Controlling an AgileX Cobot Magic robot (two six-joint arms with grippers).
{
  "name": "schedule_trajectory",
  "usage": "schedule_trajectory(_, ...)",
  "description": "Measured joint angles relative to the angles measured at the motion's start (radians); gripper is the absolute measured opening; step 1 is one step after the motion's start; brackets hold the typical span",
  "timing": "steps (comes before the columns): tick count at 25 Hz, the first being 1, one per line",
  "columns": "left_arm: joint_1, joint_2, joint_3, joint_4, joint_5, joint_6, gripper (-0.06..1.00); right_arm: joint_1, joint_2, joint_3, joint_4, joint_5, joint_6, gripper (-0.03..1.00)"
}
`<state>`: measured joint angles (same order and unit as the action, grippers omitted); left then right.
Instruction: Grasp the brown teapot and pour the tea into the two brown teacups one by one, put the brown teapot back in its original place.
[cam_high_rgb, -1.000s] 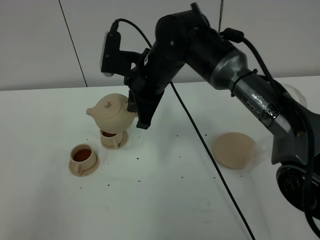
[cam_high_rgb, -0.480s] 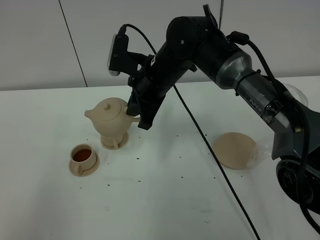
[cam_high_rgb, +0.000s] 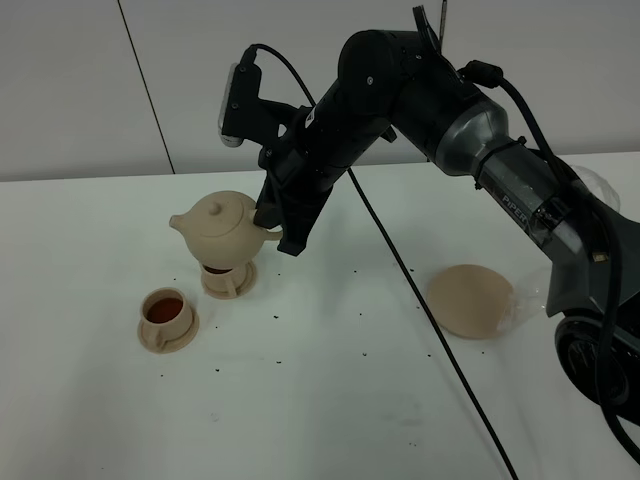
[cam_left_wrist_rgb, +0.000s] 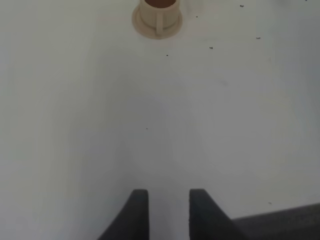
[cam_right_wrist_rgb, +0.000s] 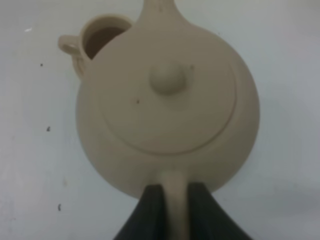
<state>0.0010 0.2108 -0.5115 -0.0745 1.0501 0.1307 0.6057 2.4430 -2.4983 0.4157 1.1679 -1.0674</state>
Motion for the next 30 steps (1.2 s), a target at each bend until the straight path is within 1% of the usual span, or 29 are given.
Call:
schedule_trajectory(5, 0.000, 0.000, 0.000, 0.000, 0.000, 0.000, 0.27, 0.000, 0.000, 0.000, -0.015, 0.003, 0.019, 0.10)
schedule_trajectory(8, 0.000, 0.000, 0.000, 0.000, 0.000, 0.000, 0.27, -0.007, 0.000, 0.000, -0.039, 0.028, 0.040, 0.10)
schedule_trajectory(11, 0.000, 0.000, 0.000, 0.000, 0.000, 0.000, 0.27, -0.033, 0.000, 0.000, -0.049, 0.060, 0.062, 0.10)
schedule_trajectory(14, 0.000, 0.000, 0.000, 0.000, 0.000, 0.000, 0.27, -0.067, -0.002, 0.000, -0.065, 0.065, 0.093, 0.10)
schedule_trajectory(19, 0.000, 0.000, 0.000, 0.000, 0.000, 0.000, 0.27, -0.105, -0.038, 0.000, -0.121, 0.070, 0.141, 0.10)
schedule_trajectory(30, 0.000, 0.000, 0.000, 0.000, 0.000, 0.000, 0.27, -0.142, -0.123, 0.000, -0.133, 0.073, 0.208, 0.10)
